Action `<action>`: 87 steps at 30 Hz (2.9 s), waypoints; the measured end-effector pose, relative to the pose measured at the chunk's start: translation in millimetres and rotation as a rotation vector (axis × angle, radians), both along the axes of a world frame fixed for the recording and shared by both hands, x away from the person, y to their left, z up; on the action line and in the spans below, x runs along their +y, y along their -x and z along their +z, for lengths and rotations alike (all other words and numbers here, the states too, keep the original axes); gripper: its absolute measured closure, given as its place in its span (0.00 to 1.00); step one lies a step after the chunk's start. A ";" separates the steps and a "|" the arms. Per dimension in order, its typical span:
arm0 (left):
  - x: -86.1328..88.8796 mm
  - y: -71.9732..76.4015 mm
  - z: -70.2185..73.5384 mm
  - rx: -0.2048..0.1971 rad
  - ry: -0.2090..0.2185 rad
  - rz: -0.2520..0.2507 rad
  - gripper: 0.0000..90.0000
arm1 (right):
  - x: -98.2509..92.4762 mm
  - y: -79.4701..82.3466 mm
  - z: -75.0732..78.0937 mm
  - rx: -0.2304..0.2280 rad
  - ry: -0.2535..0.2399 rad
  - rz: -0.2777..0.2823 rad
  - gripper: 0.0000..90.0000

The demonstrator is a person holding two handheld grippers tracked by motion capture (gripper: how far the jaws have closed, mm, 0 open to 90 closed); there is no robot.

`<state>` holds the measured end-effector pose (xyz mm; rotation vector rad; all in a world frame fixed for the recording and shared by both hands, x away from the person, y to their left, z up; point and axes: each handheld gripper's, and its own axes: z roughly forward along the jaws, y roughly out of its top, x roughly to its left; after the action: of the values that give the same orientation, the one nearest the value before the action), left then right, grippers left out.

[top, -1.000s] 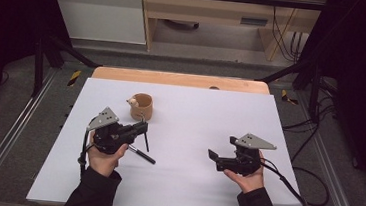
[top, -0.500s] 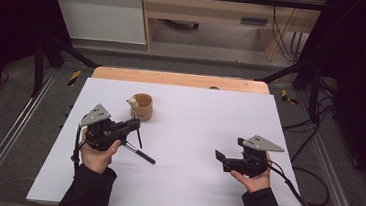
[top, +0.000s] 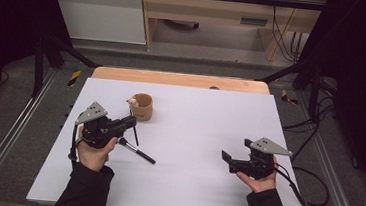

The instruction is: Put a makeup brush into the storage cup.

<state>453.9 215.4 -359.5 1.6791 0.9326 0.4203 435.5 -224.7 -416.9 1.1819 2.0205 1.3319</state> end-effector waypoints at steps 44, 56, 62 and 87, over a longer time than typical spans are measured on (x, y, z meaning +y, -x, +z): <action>-1.6 -58.1 19.8 0.006 -0.075 0.077 0.94 | -8.7 2.7 -0.9 -0.013 -0.012 -0.019 0.08; -4.9 -74.9 22.5 0.007 -0.074 0.098 0.94 | -9.1 2.4 -0.8 -0.011 -0.009 -0.019 0.08; -7.3 -86.3 25.9 0.010 -0.071 0.102 0.94 | -9.3 2.2 -0.8 -0.011 -0.011 -0.020 0.08; -12.9 -117.6 33.4 -0.001 -0.099 0.153 0.94 | -9.7 2.1 0.0 -0.015 -0.016 -0.022 0.08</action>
<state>571.5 202.5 -326.1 1.7028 1.0582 0.5777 433.4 -234.4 -417.0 1.1937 1.9844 1.3452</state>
